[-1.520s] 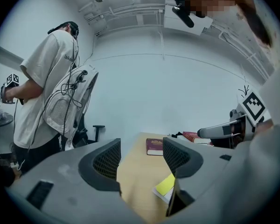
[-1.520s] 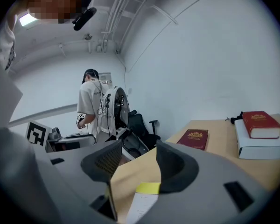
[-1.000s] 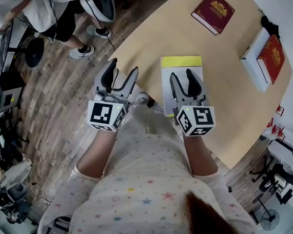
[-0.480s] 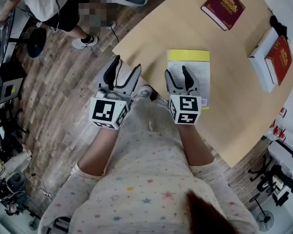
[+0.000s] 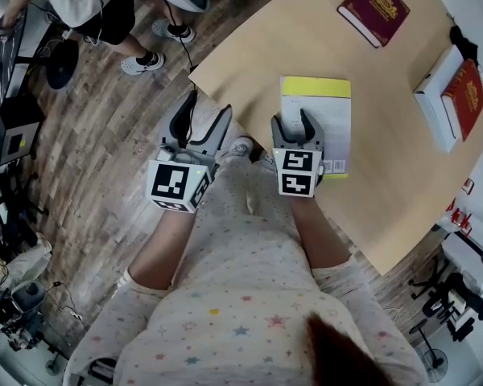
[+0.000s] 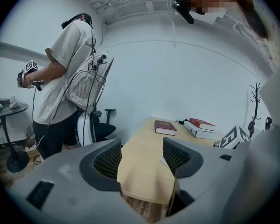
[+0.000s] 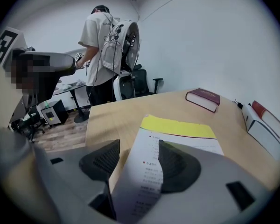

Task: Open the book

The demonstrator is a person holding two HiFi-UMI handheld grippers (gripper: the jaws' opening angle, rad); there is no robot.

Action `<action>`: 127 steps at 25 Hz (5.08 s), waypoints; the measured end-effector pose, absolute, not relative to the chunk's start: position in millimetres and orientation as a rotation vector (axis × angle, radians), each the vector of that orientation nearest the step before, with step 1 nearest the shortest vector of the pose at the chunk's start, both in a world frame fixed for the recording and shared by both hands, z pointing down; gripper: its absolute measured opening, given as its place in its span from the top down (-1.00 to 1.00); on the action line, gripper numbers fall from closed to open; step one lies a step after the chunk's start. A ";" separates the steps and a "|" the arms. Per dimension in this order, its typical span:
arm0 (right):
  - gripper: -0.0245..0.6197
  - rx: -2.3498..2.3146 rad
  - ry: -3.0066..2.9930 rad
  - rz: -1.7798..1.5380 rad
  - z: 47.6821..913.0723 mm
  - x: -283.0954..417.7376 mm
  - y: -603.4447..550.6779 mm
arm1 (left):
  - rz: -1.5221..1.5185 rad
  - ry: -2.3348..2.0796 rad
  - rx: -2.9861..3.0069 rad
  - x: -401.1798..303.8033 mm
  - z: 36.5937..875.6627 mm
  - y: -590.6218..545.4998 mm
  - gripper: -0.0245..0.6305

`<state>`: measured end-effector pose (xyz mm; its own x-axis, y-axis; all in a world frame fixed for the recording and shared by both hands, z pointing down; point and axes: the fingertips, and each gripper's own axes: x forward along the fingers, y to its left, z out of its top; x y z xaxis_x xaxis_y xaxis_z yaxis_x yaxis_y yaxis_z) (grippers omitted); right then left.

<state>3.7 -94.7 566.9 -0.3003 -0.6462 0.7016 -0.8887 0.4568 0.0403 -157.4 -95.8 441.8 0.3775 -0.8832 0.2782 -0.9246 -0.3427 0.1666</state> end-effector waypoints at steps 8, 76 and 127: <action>0.19 1.268 -1.962 0.390 580.0 9.4 -95.2 | 0.202 -1.601 2.340 -159.7 442.6 -93.5 0.09; 0.86 1.384 -2.127 0.479 505.6 48.5 -99.8 | 0.156 -1.394 2.585 -140.0 393.8 -136.7 0.09; 0.89 1.264 -2.486 0.715 459.2 159.2 -113.7 | 0.157 -1.507 2.468 -17.2 395.5 -119.1 0.79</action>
<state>159.2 -113.7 459.2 -0.5868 -0.6805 0.4387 -0.8096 0.5000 -0.3073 -17.2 -119.1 395.5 0.4606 -0.8606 0.2175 -0.8869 -0.4362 0.1520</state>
